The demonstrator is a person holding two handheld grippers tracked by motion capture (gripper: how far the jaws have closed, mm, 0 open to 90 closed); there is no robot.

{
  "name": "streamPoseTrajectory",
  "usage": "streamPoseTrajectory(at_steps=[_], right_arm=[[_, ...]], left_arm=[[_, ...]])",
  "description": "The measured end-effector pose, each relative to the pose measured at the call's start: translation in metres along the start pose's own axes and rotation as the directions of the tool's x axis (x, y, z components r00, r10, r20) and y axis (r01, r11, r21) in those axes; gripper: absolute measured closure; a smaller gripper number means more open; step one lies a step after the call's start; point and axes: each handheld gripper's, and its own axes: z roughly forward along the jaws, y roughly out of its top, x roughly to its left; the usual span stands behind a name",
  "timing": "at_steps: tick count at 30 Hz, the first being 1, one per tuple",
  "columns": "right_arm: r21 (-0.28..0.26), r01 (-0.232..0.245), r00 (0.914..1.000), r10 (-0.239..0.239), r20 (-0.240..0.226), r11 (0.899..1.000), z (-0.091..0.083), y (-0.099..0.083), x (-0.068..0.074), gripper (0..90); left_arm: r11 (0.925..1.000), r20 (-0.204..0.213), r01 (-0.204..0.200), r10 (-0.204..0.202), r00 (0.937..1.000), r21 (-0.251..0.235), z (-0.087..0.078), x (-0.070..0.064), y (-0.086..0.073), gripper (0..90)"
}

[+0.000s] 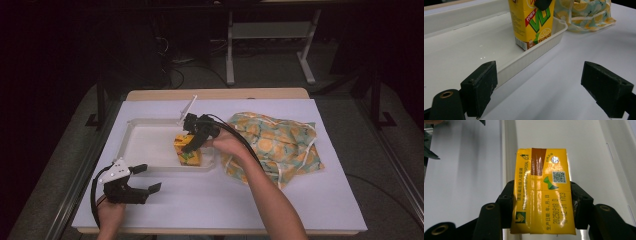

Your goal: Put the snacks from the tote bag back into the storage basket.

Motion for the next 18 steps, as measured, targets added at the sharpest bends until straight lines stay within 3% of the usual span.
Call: streamPoseTrajectory(at_steps=[18], right_arm=[[-0.011, 0.012, 0.9996, -0.012, -0.024, 1.0, -0.0014, -0.0058, 0.0022, 46.6]], left_arm=[[1.0, 0.002, -0.005, 0.005, 1.0, 0.006, 0.001, -0.0001, 0.0, 13.5]])
